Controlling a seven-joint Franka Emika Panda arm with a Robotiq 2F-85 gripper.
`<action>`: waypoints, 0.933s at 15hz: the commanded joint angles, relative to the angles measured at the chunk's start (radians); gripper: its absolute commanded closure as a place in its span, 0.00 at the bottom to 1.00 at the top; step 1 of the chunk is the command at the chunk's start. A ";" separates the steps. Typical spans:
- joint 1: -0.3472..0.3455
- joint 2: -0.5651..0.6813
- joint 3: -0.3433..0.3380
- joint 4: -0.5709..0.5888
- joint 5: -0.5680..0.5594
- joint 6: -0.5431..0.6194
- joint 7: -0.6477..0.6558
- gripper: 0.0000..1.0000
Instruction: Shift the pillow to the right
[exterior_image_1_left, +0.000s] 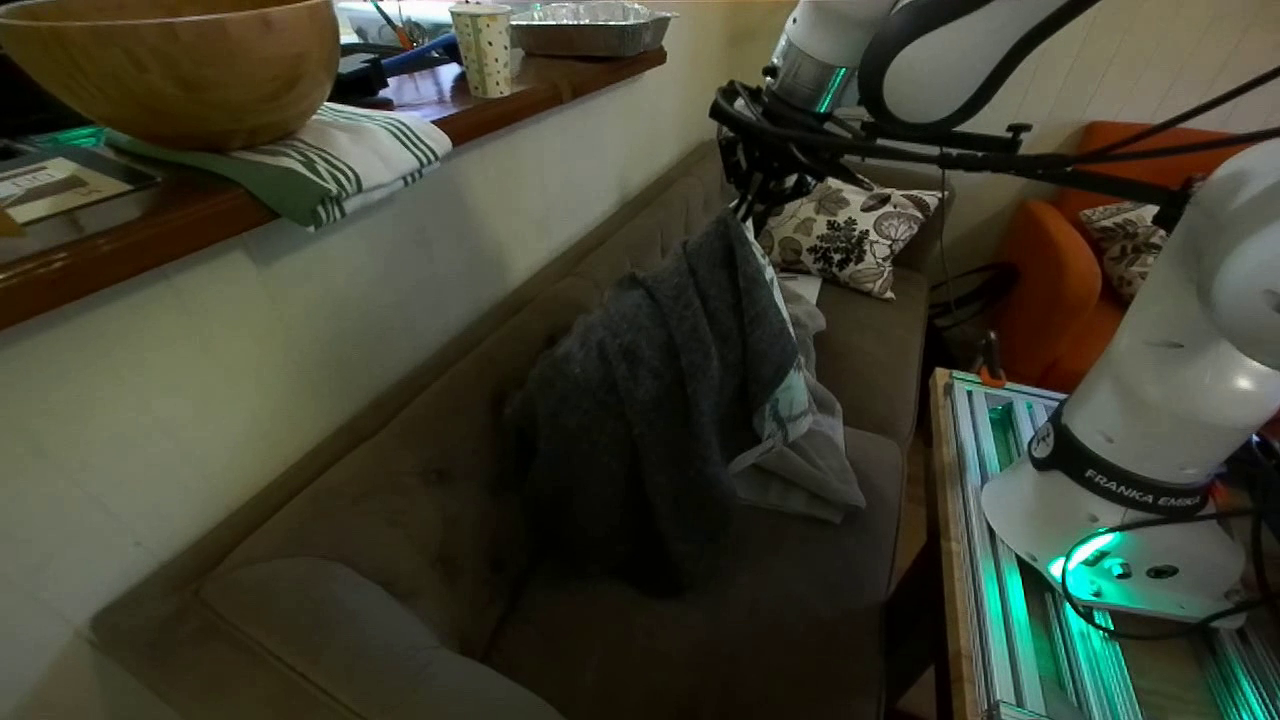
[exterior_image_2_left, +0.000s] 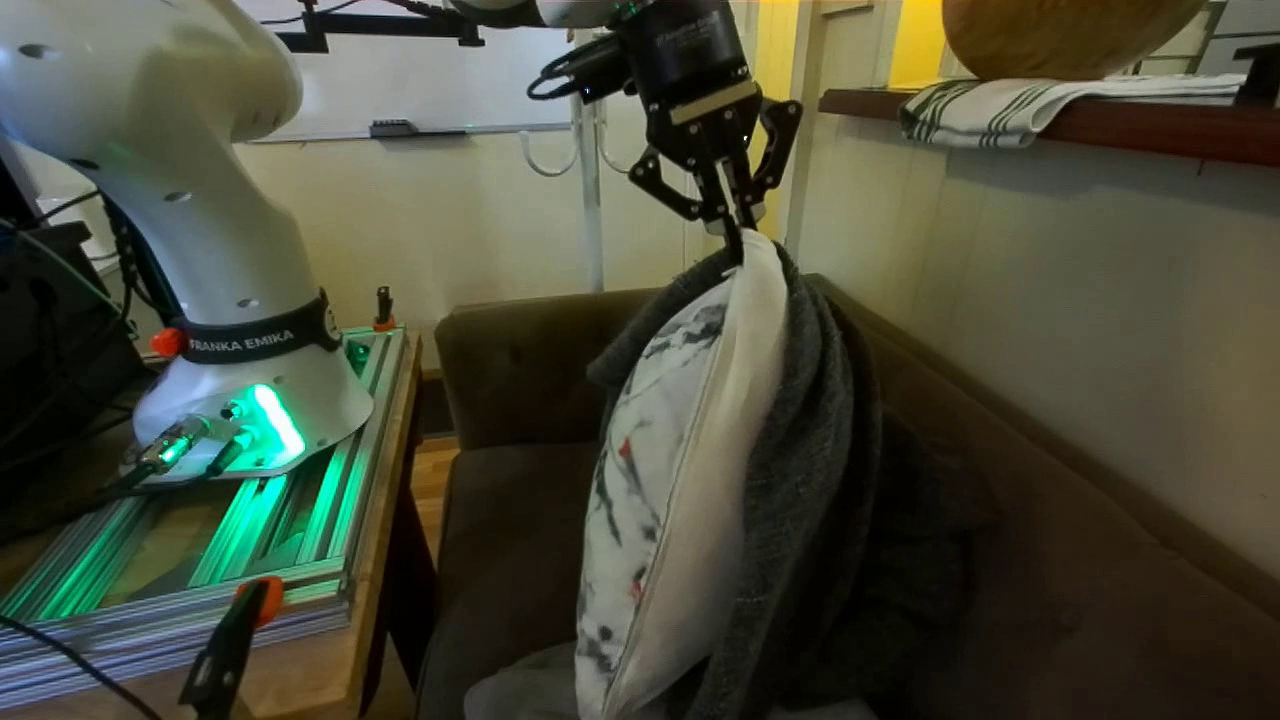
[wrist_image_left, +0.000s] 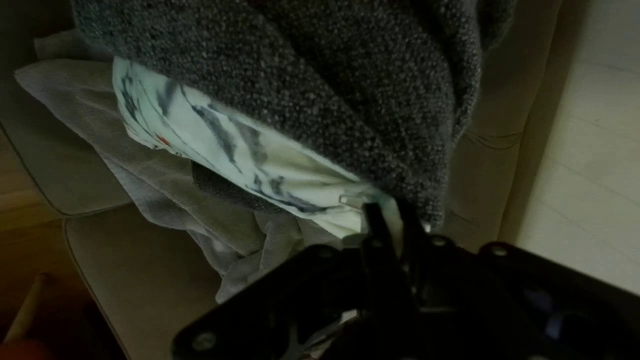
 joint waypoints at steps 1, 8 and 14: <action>-0.127 -0.136 0.023 0.033 0.043 -0.036 -0.100 0.98; -0.337 -0.277 0.025 0.138 0.101 -0.050 -0.226 0.98; -0.186 -0.237 -0.013 0.137 0.363 -0.083 -0.374 0.65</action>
